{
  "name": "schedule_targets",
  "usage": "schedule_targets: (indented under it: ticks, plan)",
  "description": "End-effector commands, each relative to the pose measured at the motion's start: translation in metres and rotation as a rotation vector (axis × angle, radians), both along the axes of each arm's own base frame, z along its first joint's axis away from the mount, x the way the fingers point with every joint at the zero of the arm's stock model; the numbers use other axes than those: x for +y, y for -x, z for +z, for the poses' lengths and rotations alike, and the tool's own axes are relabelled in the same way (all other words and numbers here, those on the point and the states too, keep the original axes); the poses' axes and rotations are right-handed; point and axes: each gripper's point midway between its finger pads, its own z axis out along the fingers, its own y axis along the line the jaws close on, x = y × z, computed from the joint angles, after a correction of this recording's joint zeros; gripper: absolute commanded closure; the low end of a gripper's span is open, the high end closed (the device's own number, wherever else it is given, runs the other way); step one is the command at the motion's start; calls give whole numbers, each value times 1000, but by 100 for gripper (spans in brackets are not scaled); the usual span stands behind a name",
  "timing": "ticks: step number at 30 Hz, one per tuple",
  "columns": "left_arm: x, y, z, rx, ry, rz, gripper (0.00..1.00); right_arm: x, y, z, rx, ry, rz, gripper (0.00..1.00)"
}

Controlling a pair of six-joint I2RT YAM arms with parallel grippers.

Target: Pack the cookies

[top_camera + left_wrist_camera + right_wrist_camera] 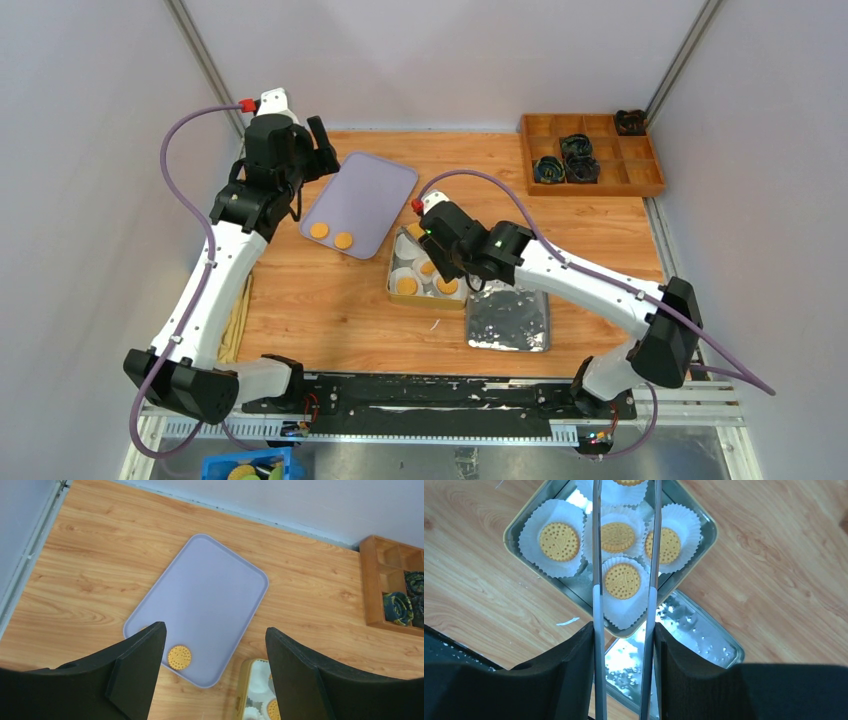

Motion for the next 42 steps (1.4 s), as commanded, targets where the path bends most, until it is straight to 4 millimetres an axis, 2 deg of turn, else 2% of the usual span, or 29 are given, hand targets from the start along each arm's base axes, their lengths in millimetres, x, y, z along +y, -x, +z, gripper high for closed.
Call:
schedule_targets:
  ticks: [1, 5, 9, 14, 19, 27, 33, 36, 39, 40, 42]
  plan:
    - [0, -4, -1, -8, 9, -1, 22, 6, 7, -16, 69, -16, 3, 85]
    - [0, -4, -3, -5, 7, -1, 22, 11, 9, -23, 95, -13, 8, 84]
    - [1, -4, -2, -5, 1, 2, 21, 14, 8, -27, 107, -9, 8, 77]
    - [0, -4, -4, -4, 0, -3, 21, 19, 4, -31, 110, 3, 1, 64]
    - [1, -3, -3, -11, -7, -6, 21, 25, -3, -30, 94, 6, -6, 59]
    - [0, -3, -1, -21, -9, -14, 21, 39, -17, -19, 54, -8, -1, 59]
    - [2, -2, 0, -25, -22, -13, 21, 35, -16, -23, 54, 10, 0, 58]
    - [-1, -3, -2, -25, -15, -23, 21, 34, -15, -23, 55, 9, 2, 53]
    - [-3, -3, -1, -29, -10, -33, 21, 34, -17, -20, 46, 1, -11, 43]
    - [-3, -3, 0, -31, -8, -34, 21, 33, -17, -18, 40, 2, -13, 36]
    - [-3, -3, 1, -33, -8, -35, 21, 33, -19, -16, 31, 0, -13, 35]
